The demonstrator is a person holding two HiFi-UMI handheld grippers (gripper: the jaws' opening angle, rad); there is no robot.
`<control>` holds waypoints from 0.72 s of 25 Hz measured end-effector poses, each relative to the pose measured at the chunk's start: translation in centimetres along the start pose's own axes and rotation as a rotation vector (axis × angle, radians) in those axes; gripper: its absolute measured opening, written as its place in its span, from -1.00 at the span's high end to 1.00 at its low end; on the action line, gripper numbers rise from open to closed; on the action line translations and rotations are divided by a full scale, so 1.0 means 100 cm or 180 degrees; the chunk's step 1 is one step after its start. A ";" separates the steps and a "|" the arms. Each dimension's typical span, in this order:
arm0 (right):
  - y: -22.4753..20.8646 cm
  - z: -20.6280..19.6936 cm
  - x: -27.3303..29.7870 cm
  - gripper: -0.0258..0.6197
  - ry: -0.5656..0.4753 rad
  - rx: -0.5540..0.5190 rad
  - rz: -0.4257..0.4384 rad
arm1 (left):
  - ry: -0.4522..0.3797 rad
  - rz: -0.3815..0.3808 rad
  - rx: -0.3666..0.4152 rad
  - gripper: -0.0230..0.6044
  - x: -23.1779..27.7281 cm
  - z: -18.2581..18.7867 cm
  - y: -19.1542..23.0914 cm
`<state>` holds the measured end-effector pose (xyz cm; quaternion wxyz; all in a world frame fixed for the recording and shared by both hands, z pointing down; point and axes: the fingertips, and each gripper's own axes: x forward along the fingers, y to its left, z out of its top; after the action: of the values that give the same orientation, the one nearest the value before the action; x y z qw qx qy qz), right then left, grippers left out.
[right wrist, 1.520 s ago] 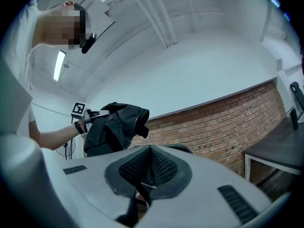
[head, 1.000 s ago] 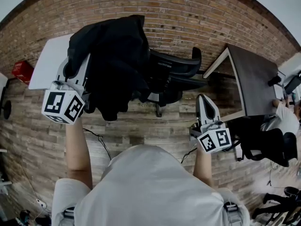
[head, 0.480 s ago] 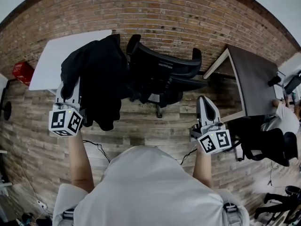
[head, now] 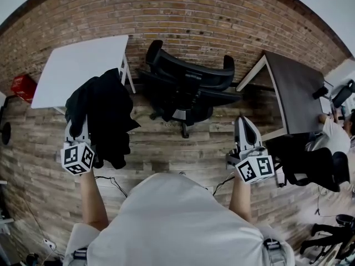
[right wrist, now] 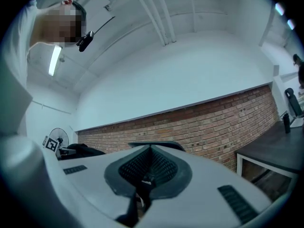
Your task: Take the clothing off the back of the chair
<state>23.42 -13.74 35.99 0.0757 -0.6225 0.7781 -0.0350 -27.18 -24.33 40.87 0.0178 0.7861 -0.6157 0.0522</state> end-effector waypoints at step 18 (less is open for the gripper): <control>0.024 -0.004 -0.012 0.86 0.0142 -0.0089 -0.0030 | 0.0311 0.0125 -0.0244 0.65 -0.069 -0.051 0.019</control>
<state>21.34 -12.04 36.09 0.0494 -0.6263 0.7771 -0.0384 -31.00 -17.66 45.20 0.0768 0.7691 -0.6310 0.0672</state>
